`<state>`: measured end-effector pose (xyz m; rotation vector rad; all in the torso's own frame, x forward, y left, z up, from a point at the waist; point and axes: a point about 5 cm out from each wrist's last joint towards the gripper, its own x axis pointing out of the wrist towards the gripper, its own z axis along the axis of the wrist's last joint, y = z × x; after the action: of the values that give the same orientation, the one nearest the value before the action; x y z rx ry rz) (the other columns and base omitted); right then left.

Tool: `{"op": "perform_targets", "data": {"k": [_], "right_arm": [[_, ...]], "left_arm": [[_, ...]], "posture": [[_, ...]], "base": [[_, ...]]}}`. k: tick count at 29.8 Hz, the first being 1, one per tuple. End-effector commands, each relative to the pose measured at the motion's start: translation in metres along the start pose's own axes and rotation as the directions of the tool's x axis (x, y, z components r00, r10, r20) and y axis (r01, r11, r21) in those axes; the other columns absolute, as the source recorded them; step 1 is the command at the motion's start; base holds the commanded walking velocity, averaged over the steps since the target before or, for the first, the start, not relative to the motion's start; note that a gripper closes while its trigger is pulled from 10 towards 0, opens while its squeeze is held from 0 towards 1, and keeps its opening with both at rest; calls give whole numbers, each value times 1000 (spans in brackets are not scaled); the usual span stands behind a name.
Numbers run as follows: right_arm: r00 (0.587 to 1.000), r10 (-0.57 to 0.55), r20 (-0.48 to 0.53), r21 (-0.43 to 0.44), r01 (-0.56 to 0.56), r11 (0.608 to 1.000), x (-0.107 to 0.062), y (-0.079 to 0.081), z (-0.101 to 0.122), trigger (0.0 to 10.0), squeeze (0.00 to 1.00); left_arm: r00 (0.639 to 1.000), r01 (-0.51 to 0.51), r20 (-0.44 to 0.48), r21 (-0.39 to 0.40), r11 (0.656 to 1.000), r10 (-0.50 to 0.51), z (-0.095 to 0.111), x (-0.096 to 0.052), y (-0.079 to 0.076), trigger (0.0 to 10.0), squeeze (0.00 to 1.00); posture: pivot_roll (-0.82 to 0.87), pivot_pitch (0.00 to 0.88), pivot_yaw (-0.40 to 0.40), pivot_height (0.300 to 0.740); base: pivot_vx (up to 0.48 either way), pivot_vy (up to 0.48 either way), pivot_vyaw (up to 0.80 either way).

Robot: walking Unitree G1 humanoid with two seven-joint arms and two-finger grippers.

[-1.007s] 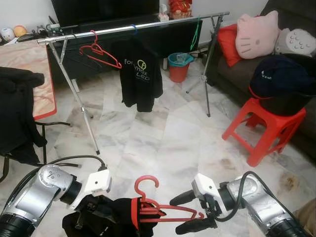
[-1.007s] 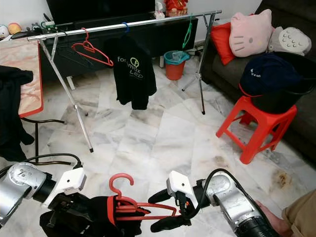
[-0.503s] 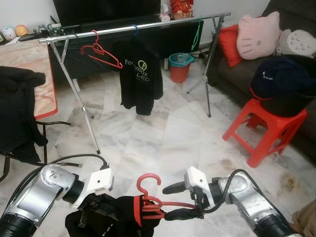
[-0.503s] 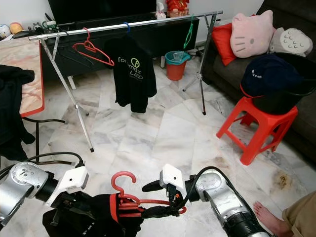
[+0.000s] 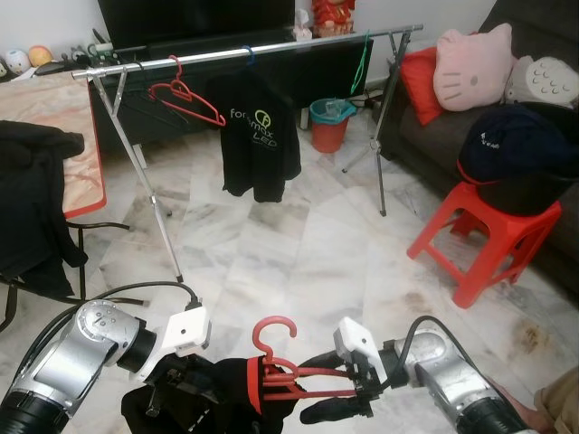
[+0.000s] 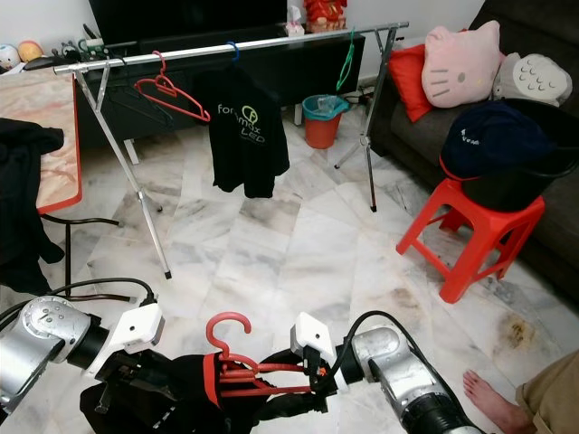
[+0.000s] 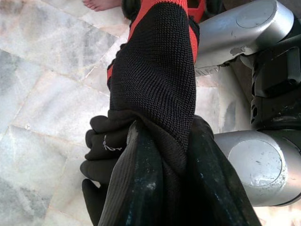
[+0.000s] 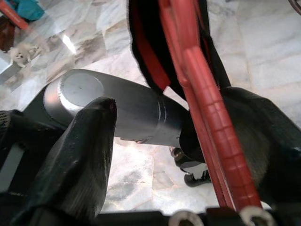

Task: Hang hanger

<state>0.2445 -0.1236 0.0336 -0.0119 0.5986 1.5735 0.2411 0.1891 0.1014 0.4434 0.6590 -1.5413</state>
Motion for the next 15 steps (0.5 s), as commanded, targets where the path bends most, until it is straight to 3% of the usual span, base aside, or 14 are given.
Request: {"op": "perform_targets", "data": {"k": [1, 15], "right_arm": [[1000, -17, 11, -11, 17, 1000, 0, -3, 4, 0, 0], [999, -47, 22, 11, 47, 999, 1, -8, -1, 0, 0]], "left_arm": [[1000, 0, 19, 44, 999, -1, 11, -1, 1, 10000, 0], [1000, 1, 25, 46, 999, -2, 13, 1, 1, 10000, 0]], "posture": [[66, 0, -7, 740], [70, 0, -11, 740]], "base": [[0, 0, 0], [0, 0, 0]]}}
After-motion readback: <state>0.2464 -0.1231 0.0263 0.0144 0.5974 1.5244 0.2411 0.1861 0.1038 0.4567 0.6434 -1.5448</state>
